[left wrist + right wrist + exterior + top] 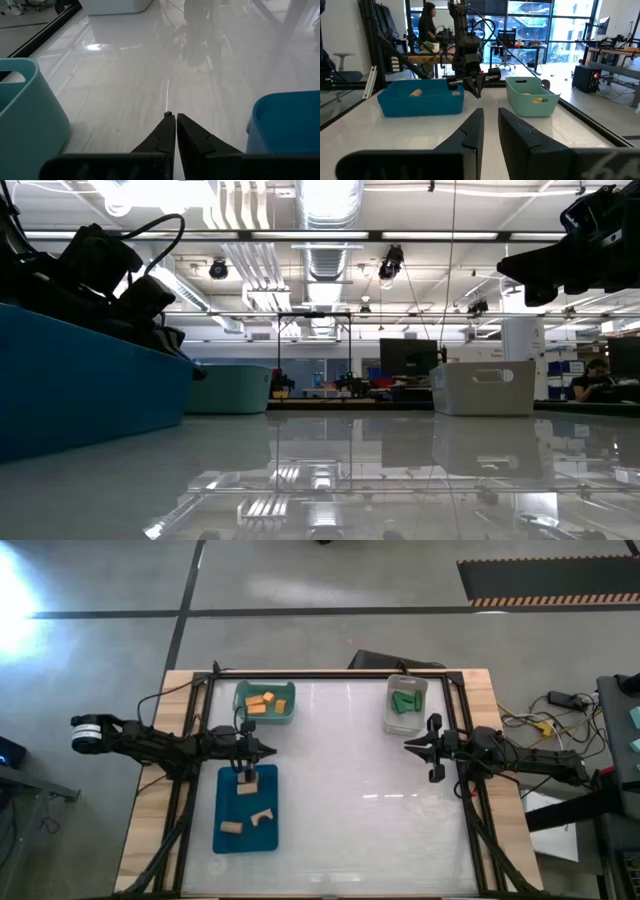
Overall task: Sort & place blocks by color
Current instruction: Return to Home Position
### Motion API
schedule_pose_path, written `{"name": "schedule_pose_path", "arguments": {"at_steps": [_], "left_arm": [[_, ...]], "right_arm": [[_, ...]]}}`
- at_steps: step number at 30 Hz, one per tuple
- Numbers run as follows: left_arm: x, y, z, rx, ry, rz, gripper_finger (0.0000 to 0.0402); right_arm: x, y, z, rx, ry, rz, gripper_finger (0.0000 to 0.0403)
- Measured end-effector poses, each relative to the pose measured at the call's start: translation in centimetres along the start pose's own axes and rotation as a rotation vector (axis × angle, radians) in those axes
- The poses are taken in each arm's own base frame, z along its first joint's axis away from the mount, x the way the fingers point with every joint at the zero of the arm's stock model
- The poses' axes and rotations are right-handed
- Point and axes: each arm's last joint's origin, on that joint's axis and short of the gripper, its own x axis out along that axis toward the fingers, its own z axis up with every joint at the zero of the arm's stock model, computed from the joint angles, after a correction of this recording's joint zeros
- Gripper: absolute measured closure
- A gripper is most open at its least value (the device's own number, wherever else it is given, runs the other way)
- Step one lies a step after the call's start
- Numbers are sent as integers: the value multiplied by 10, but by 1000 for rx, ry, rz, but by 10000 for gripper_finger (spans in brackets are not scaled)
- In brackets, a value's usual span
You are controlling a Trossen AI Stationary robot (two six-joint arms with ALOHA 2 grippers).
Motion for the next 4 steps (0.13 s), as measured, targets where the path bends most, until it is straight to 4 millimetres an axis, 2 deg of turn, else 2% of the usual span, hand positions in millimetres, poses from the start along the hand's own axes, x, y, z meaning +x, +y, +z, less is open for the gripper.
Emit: {"name": "schedule_pose_path", "arguments": {"at_steps": [4], "left_arm": [[0,0,0,-1,0,0,401]], "right_arm": [[0,0,0,0,0,0,355]]}}
